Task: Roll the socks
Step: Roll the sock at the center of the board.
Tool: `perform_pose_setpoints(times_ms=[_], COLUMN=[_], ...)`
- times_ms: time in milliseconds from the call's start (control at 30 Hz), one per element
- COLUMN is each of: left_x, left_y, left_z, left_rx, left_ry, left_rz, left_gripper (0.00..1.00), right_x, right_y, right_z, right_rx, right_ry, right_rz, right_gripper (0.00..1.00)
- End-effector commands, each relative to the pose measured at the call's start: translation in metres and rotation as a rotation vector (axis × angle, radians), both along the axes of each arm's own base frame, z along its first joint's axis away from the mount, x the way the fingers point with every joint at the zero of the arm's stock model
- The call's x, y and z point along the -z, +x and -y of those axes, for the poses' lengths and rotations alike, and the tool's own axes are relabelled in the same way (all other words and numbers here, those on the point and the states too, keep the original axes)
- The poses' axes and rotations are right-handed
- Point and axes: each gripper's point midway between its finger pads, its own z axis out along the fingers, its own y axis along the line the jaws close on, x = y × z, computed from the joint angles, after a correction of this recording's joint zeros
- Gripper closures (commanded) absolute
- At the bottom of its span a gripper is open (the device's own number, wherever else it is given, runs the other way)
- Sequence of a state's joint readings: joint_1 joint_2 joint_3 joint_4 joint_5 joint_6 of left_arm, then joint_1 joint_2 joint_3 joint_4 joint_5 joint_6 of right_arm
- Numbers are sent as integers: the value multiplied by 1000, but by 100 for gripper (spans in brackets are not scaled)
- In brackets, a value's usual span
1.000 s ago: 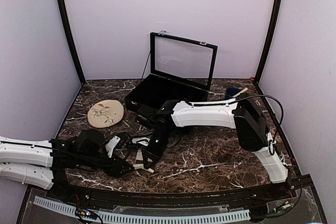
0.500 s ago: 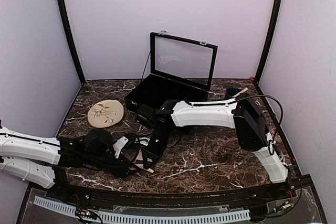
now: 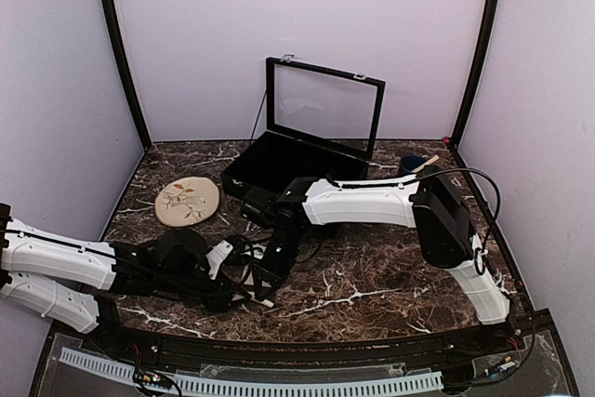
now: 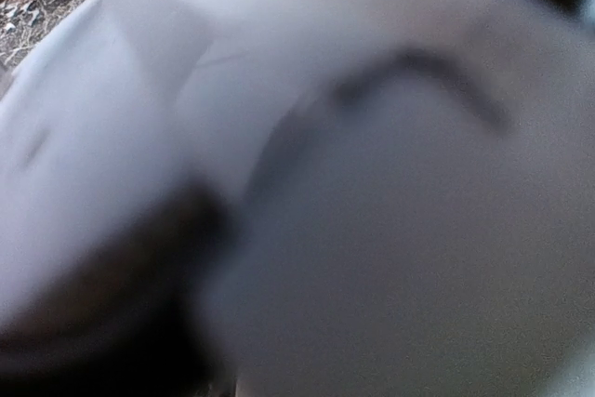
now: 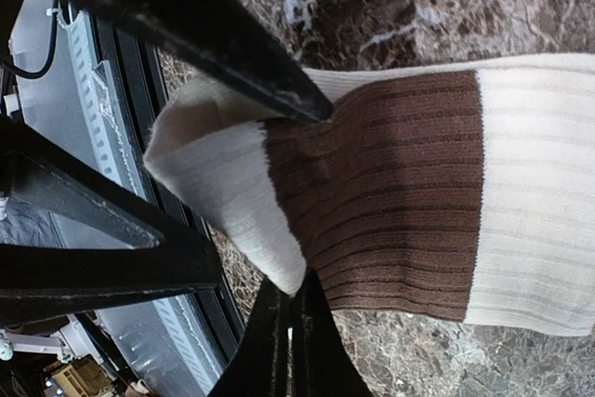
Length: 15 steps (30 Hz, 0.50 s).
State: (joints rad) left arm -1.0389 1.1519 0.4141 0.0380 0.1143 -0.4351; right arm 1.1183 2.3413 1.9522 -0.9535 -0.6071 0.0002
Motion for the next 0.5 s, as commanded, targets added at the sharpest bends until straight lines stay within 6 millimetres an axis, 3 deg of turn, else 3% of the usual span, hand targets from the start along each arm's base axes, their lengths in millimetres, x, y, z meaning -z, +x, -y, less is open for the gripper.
perform_pose_setpoints(times_ms=[0,200,467], left_x=[-7,-4,6], left_y=[2,0,-4], left_z=[10,10,10], left_rx=[25,30,37], left_ry=[-19,-18,-5], left_rz=[18,12,-19], left_gripper=[56,63,79], right_x=[-3,-2,-2], right_y=[1,-1,-1], right_z=[-3,-2,-1], right_rx=[-8,-11,-11], right_ry=[20,20,19], right_rz=[-15,-27,-29], right_gripper=[100,100,100])
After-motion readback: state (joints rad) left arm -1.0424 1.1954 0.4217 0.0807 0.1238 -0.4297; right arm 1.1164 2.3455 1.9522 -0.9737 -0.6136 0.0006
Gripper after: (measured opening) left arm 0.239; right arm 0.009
